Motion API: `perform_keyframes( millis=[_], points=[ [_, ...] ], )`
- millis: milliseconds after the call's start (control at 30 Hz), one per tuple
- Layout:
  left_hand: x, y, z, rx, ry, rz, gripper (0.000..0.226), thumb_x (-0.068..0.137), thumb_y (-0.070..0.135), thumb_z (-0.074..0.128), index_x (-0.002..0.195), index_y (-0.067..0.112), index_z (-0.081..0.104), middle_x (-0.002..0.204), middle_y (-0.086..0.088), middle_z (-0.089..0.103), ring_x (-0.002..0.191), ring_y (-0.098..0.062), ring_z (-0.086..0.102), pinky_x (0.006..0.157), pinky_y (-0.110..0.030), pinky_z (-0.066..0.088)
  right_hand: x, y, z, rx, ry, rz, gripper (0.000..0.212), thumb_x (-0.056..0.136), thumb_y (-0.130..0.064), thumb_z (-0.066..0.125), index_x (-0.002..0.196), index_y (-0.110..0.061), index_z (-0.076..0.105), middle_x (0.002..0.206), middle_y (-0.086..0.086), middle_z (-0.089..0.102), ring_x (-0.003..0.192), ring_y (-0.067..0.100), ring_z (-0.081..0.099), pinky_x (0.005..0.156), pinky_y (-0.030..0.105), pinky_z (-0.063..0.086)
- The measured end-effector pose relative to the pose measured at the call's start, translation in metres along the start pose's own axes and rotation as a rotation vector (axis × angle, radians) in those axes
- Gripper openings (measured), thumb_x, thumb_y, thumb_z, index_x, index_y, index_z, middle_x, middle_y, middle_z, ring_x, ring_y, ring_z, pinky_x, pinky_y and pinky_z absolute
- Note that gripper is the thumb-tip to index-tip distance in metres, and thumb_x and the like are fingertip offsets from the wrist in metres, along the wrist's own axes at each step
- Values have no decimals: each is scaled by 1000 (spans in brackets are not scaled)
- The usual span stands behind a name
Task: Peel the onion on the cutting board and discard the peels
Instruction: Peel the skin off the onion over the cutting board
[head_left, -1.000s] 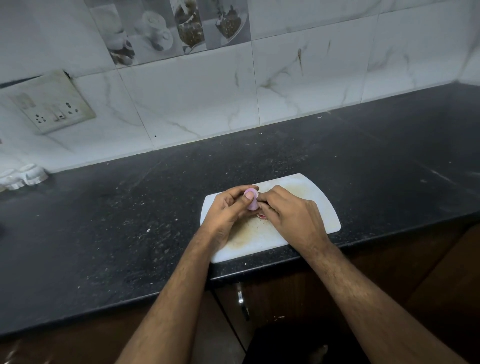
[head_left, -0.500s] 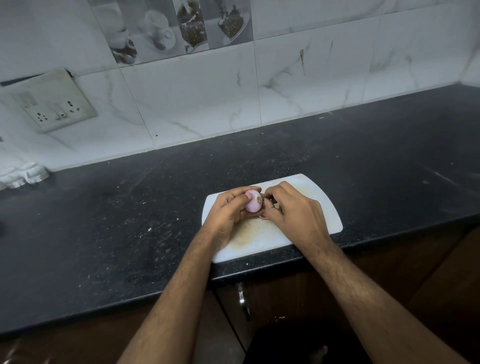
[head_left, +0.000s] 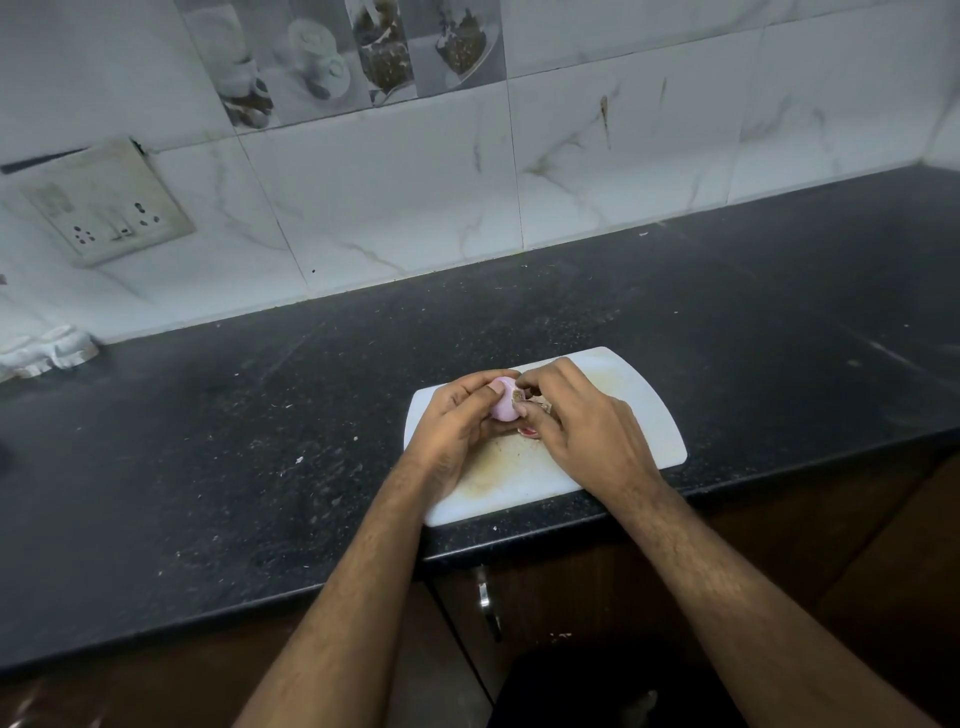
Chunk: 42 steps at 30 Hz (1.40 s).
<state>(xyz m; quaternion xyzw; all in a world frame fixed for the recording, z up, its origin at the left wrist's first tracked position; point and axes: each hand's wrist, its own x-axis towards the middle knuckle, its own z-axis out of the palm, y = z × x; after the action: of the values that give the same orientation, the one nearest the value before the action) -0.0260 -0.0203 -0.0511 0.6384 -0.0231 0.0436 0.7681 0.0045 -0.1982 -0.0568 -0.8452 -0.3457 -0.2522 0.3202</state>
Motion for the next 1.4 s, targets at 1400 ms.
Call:
perform_keyframes(
  millis=[1400],
  points=[
    [-6,3,-1,-36,-49,45,37,94,7,71,130,-2,67,125,-25,72,108,-29,73,94,-37,59,2,1,-2,42,-83,126,23,107,-45,40,104,-23,49,99,-13,59,71,17,60,61,42,53]
  ],
)
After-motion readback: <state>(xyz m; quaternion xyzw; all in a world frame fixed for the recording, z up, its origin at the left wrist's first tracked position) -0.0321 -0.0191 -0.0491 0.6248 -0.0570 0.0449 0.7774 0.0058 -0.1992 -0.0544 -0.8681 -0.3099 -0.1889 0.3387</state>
